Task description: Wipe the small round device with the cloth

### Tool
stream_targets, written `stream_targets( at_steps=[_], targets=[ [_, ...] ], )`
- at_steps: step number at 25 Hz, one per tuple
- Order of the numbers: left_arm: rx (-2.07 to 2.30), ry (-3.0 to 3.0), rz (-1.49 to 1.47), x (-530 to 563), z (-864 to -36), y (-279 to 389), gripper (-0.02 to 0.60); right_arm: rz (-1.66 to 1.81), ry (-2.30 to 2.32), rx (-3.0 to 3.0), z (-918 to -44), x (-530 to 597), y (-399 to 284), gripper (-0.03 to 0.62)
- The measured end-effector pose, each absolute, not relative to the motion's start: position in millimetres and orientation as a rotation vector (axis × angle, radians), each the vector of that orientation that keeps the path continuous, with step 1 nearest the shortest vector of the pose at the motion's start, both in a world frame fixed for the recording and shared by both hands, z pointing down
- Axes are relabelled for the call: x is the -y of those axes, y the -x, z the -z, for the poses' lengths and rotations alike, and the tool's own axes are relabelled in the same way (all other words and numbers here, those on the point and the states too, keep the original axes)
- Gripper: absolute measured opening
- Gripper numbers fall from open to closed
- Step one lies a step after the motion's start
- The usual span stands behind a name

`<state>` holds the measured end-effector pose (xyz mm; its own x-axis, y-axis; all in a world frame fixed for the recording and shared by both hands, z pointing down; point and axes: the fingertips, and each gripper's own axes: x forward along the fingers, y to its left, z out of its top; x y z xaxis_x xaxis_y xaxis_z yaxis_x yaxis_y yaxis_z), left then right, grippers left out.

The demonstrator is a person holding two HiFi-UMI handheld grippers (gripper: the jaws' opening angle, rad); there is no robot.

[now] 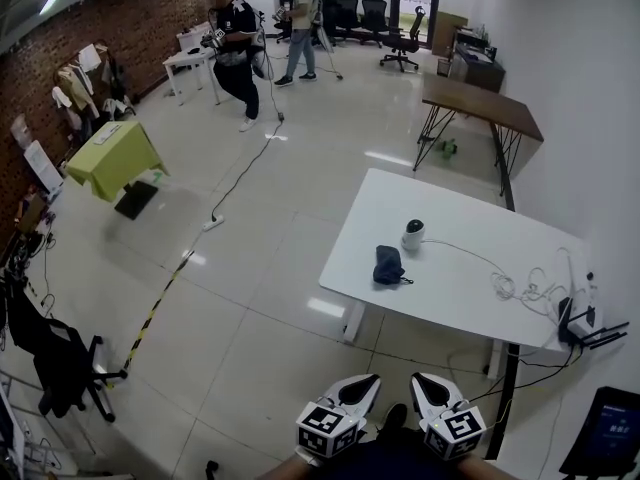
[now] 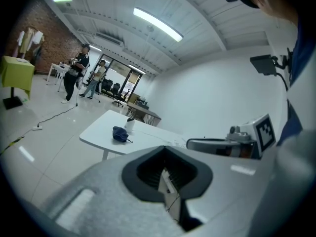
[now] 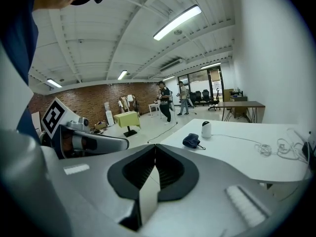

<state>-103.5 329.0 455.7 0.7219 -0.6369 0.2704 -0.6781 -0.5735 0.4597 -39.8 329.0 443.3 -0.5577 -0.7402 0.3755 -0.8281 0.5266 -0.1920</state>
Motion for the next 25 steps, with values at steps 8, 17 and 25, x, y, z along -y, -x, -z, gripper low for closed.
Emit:
stream_targets(
  at_steps=[8, 17, 25],
  targets=[
    [1.048, -2.342, -0.152, -300, -457, 96, 0.003, -0.542, -1.284, 2.564, -465, -289, 27, 0.011],
    [1.158, -2.361, -0.218, -249, -449, 63, 0.003, -0.605, -1.237, 2.654, -463, -232, -2, 0.011],
    [1.164, -2.363, -0.26, -228, -440, 28, 0.003, -0.686, -1.234, 2.687, -457, -207, -30, 0.011]
  ],
)
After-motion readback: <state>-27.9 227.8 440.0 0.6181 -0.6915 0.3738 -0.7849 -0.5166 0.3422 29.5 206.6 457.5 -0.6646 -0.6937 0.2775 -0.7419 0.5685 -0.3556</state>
